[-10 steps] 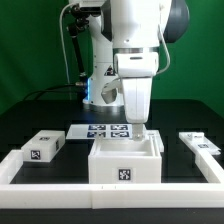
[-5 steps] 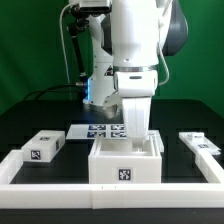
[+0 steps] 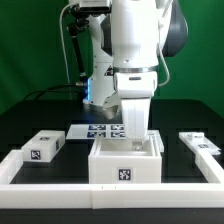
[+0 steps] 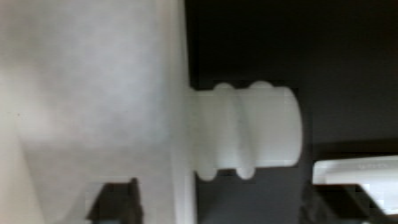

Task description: Assemble cabinet

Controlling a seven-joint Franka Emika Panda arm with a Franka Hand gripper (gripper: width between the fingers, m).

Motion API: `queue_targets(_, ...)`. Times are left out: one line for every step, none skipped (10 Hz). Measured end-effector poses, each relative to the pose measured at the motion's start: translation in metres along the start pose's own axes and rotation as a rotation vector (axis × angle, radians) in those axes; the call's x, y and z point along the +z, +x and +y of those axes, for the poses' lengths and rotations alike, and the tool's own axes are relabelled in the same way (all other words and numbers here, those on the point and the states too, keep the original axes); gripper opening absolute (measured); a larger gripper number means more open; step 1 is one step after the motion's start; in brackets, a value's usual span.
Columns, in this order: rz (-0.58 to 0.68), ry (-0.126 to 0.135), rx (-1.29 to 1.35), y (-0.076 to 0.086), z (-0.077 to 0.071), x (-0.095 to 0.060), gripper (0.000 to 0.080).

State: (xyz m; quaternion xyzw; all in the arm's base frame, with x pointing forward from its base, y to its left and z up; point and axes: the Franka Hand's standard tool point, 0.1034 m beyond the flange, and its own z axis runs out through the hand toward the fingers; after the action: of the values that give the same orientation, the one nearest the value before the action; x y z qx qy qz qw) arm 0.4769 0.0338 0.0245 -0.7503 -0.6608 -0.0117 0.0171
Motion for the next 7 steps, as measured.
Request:
queue_targets(0.0, 0.0, 0.0, -0.0002, 0.0, 0.0, 0.0314)
queue_targets(0.0, 0.0, 0.001, -0.0003, 0.0, 0.0, 0.0179)
queue_targets(0.0, 0.0, 0.001, -0.0004, 0.0, 0.0, 0.0179)
queue_targets(0.0, 0.0, 0.002, -0.0006, 0.0001, 0.0, 0.0046)
queue_targets(0.0, -0.001, 0.002, -0.0008, 0.0003, -0.0001, 0.0046)
queue_targets(0.0, -0.001, 0.002, -0.0009, 0.0003, -0.0001, 0.0034)
queue_targets(0.0, -0.001, 0.002, -0.0009, 0.0003, -0.0001, 0.0034)
